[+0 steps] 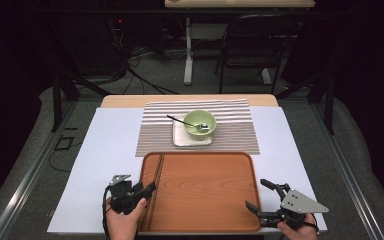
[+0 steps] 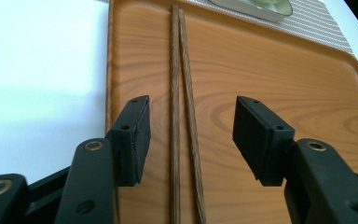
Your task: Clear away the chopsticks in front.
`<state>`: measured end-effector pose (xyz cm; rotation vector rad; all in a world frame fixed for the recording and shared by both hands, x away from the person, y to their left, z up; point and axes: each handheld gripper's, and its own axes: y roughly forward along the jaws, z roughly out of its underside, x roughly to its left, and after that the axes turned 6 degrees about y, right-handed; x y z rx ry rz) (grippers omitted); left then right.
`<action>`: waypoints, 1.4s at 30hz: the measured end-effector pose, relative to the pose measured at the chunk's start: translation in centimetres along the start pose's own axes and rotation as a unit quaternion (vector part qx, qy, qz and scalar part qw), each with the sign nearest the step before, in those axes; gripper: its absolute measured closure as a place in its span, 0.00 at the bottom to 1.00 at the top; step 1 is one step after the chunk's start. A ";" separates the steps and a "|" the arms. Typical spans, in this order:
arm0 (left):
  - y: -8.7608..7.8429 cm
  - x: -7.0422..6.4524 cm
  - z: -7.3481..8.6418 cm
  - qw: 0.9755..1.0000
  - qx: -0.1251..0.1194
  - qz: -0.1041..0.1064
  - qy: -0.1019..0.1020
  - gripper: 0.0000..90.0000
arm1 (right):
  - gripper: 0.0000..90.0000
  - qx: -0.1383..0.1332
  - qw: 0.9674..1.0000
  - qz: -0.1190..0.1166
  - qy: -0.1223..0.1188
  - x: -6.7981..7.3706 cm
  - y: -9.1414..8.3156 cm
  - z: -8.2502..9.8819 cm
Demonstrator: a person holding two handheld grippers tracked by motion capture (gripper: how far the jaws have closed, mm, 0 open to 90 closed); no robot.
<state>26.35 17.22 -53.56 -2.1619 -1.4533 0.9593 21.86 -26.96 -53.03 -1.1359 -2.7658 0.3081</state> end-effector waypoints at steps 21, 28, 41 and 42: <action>2.3 -1.4 -3.1 0.996 -0.019 0.031 0.086 0.45 | 0.19 0.004 1.000 0.003 0.003 -0.1 0.1 0.1; 3.1 -1.8 -4.0 0.995 -0.005 0.021 0.100 0.48 | 0.19 0.002 1.000 0.004 0.001 -0.1 -0.1 0.1; 4.3 -2.6 -6.8 0.996 -0.007 0.027 0.083 0.25 | 0.19 0.004 1.000 0.002 0.000 0.0 0.0 0.1; 4.4 -2.6 -7.0 0.996 -0.007 0.027 0.085 0.24 | 0.19 0.004 1.000 0.002 -0.001 0.0 0.0 0.1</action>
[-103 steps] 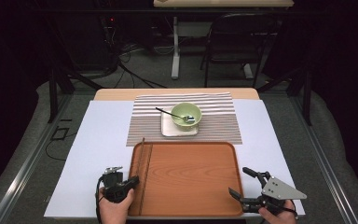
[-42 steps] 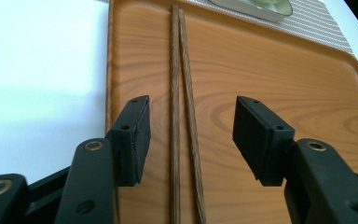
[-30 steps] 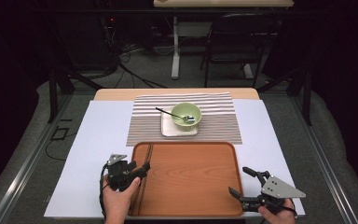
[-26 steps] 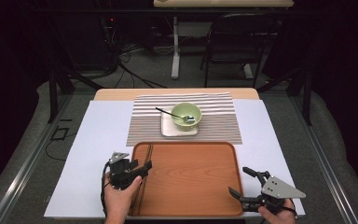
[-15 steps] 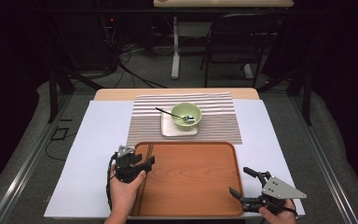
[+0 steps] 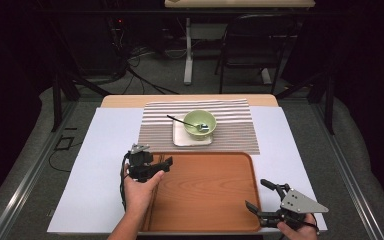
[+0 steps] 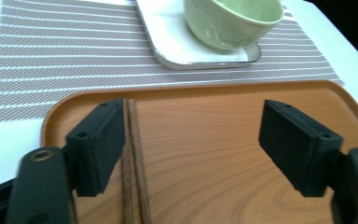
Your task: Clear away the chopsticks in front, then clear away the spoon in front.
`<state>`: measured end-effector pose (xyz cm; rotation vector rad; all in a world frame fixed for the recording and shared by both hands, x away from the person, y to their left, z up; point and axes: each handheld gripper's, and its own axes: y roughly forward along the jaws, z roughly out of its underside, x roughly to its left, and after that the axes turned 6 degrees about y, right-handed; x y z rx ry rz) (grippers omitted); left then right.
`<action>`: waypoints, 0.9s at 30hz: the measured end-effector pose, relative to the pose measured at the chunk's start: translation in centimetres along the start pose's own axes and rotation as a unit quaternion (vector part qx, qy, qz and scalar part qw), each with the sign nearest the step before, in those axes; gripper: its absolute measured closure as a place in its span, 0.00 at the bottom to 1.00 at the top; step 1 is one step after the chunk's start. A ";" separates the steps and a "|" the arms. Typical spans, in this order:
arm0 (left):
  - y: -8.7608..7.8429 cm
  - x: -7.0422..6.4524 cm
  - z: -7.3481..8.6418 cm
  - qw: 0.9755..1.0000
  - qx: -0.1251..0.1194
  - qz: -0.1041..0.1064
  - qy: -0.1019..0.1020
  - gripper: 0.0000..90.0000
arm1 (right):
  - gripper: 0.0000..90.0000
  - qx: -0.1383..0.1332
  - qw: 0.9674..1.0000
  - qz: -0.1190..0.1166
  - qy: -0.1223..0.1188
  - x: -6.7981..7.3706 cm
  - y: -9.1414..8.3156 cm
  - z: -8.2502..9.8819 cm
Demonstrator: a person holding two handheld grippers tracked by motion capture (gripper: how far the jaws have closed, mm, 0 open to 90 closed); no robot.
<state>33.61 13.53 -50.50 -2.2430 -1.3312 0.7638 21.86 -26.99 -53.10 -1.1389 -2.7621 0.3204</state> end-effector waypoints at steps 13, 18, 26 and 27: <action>1.2 -0.5 -1.9 1.000 -0.006 0.007 0.017 0.39 | 0.19 -0.001 1.000 0.000 -0.001 -0.1 0.0 0.0; 1.8 -0.7 -2.8 1.000 -0.006 0.008 0.015 0.40 | 0.19 -0.002 1.000 -0.001 0.000 0.0 0.0 0.0; 3.1 -1.3 -4.3 1.000 -0.007 0.011 0.013 0.39 | 0.19 -0.002 1.000 0.000 0.001 -0.1 0.1 0.0; 3.3 -1.4 -4.4 1.000 -0.006 0.010 0.007 0.39 | 0.19 -0.002 1.000 0.000 0.001 -0.2 0.1 0.0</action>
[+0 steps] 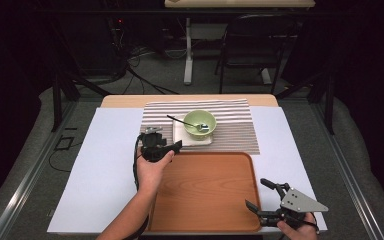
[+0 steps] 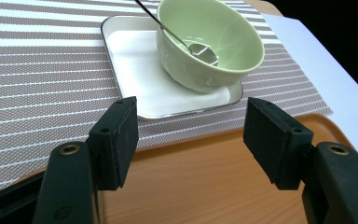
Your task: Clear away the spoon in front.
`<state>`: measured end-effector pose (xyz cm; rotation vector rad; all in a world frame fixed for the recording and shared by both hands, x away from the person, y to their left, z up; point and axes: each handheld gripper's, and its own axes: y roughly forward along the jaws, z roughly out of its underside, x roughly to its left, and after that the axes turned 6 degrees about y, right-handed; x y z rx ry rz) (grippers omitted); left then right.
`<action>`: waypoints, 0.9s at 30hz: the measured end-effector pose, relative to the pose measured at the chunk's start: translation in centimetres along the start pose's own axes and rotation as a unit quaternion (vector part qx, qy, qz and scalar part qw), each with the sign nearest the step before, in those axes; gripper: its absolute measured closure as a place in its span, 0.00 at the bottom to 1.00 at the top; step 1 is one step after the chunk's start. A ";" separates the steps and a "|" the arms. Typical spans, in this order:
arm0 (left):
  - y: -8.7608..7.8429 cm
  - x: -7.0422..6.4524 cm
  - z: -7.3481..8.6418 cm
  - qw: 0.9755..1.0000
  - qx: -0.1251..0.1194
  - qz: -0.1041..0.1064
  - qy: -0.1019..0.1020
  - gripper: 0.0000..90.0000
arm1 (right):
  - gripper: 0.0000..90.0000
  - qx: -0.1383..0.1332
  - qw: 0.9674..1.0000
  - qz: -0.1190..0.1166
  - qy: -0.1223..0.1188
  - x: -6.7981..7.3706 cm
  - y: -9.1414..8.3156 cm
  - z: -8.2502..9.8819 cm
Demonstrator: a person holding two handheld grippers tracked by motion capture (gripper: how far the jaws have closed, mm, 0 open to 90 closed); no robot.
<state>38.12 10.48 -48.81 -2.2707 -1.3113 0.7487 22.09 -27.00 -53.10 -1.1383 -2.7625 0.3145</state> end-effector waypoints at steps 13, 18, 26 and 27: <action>2.6 0.5 -2.1 0.999 -0.013 -0.001 -0.032 0.43 | 0.19 -0.002 1.000 -0.006 -0.001 0.1 0.1 -0.1; 4.0 0.8 -2.9 0.999 -0.011 -0.020 -0.032 0.43 | 0.19 -0.004 1.000 -0.008 0.000 0.1 0.1 -0.1; 6.1 1.6 -4.4 0.998 -0.009 -0.036 -0.059 0.42 | 0.19 -0.004 1.000 -0.010 0.002 0.0 0.2 -0.2; 6.3 1.6 -4.5 0.997 -0.008 -0.036 -0.063 0.42 | 0.19 -0.004 1.000 -0.010 0.002 0.0 0.2 -0.2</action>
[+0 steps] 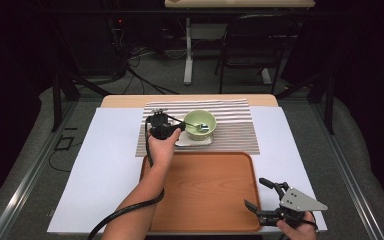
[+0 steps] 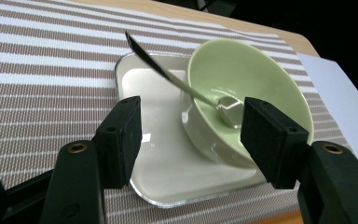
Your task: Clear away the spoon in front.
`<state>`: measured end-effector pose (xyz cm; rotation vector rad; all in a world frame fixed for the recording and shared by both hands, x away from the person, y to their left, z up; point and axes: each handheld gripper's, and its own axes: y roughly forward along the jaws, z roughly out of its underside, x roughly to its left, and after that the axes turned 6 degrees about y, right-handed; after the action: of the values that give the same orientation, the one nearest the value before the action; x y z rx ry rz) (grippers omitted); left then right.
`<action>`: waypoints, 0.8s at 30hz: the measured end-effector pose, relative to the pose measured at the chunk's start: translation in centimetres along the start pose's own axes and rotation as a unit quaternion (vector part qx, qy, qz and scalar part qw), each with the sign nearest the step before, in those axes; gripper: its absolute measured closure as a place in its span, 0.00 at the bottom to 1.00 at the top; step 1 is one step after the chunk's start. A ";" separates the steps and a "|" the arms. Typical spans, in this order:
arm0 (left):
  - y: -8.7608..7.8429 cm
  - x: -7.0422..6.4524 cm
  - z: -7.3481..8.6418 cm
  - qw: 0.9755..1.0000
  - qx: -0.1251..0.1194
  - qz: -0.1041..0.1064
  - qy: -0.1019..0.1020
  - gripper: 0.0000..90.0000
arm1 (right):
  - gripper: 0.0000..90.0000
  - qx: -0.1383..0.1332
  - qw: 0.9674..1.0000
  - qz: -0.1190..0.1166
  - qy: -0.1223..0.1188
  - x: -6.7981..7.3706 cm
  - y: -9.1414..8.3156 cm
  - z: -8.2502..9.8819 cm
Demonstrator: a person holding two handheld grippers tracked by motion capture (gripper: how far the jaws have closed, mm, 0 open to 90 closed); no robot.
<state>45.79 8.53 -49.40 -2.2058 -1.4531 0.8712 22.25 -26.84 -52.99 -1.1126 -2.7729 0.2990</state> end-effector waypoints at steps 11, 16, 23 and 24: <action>3.0 0.1 -0.1 1.000 0.015 -0.005 -0.027 0.40 | 0.19 -0.001 1.000 -0.002 0.002 0.0 0.0 0.0; 4.0 -0.3 -0.5 0.999 0.018 -0.014 -0.023 0.39 | 0.19 -0.002 1.000 -0.002 0.006 0.0 0.0 0.0; 5.1 -0.8 -0.6 0.999 0.021 -0.022 -0.022 0.39 | 0.19 -0.003 1.000 -0.003 0.005 -0.1 0.0 0.0; 5.1 -0.8 -0.6 0.999 0.021 -0.022 -0.022 0.40 | 0.19 -0.003 1.000 -0.003 0.005 -0.1 0.0 0.0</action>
<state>49.48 5.78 -51.77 -2.1289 -1.4835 0.9341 22.27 -26.90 -52.96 -1.1045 -2.7698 0.2846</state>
